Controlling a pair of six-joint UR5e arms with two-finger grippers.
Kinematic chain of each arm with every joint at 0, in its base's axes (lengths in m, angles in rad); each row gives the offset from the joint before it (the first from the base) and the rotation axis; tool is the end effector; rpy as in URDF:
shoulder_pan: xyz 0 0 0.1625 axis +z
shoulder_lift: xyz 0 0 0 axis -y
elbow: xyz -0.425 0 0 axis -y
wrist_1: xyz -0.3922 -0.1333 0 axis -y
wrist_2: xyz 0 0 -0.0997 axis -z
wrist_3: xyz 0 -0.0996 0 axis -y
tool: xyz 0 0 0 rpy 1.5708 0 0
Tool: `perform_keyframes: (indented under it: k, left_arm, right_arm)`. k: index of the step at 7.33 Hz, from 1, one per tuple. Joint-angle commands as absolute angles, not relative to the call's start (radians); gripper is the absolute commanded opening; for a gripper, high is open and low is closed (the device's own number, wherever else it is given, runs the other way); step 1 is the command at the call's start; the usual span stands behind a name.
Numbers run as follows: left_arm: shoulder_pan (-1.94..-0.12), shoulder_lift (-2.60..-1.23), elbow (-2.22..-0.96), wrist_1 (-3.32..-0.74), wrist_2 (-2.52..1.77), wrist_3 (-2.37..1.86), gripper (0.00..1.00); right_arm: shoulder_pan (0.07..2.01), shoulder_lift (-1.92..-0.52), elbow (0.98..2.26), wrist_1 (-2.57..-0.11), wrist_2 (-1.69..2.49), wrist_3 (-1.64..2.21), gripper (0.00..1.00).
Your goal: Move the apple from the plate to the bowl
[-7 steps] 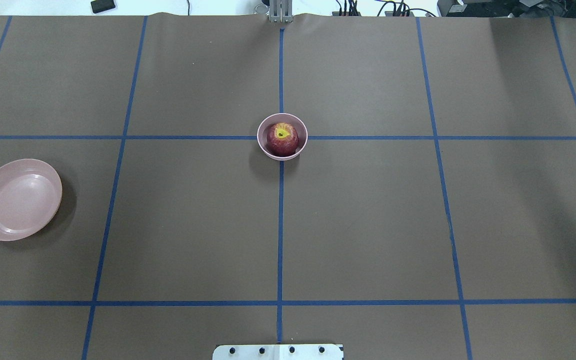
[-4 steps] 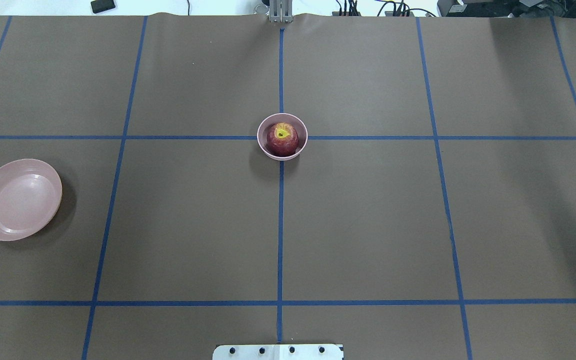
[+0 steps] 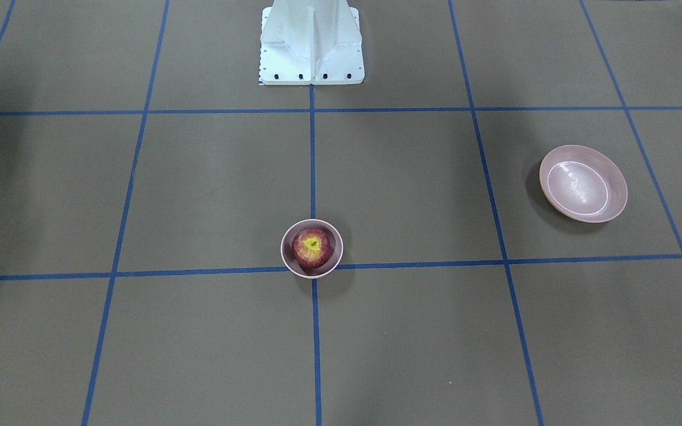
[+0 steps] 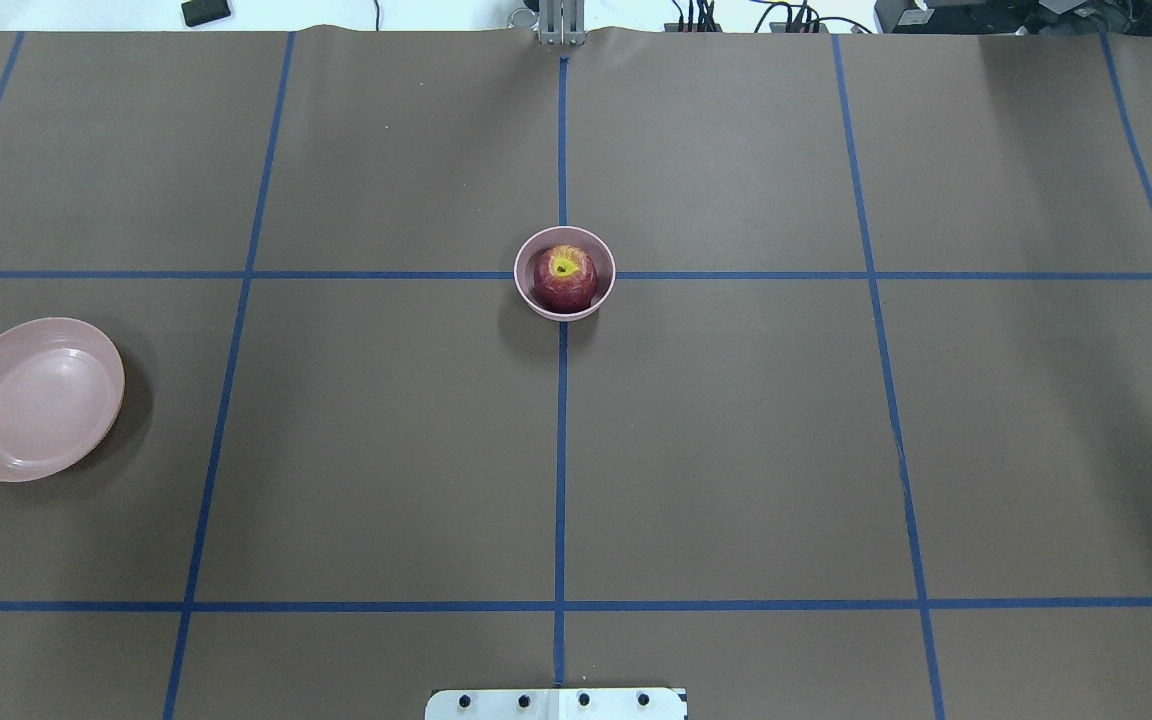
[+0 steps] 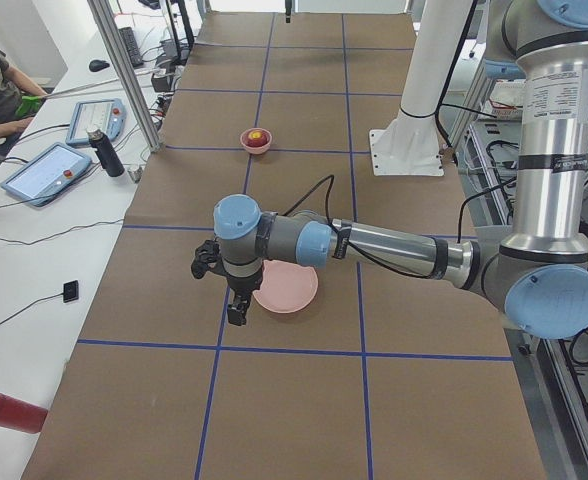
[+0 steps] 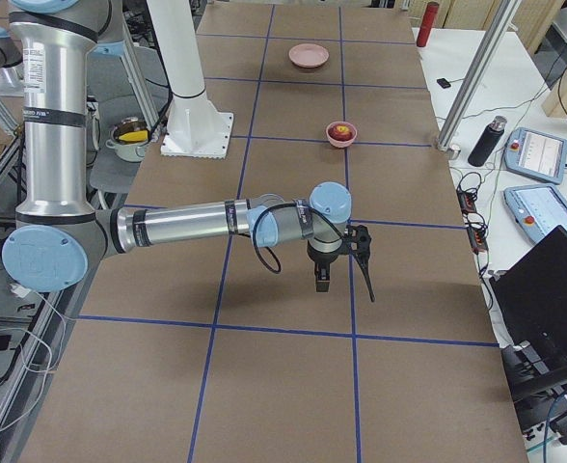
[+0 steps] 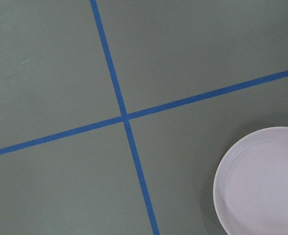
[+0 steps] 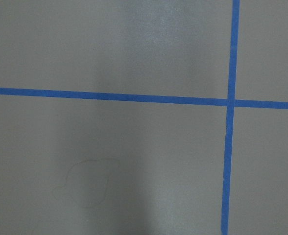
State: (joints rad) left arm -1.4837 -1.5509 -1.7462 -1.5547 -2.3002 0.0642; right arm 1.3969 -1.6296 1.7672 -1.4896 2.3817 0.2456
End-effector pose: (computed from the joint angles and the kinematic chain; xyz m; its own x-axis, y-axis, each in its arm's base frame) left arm -0.0242 -0.4920 0.5864 0.7277 0.2201 -0.6497 -0.1331 0.9744 0.1810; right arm -0.0221 -0.4791 0.5783 0.6728 -0.0322 0.7392 0.0055 0.9992 0.0385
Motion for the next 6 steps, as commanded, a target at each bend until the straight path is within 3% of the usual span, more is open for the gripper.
perform_keyframes:
  k: [1, 4, 6]
  left_arm:
    - [-1.486, -1.528, -1.749, -1.566, -2.347, 0.034, 0.98]
    - [-1.488, -1.474, -1.857, -1.572, -2.338, 0.028, 0.98]
    - [-1.486, -1.480, -1.849, -1.569, -2.328, 0.025, 0.98]
  right_arm:
    - [1.408, -1.679, 1.782, -1.474, 2.384, 0.245, 1.00]
    - [1.408, -1.704, 1.804, -1.468, 2.330, 0.244, 1.00]
    - [1.408, -1.701, 1.805, -1.468, 2.292, 0.239, 1.00]
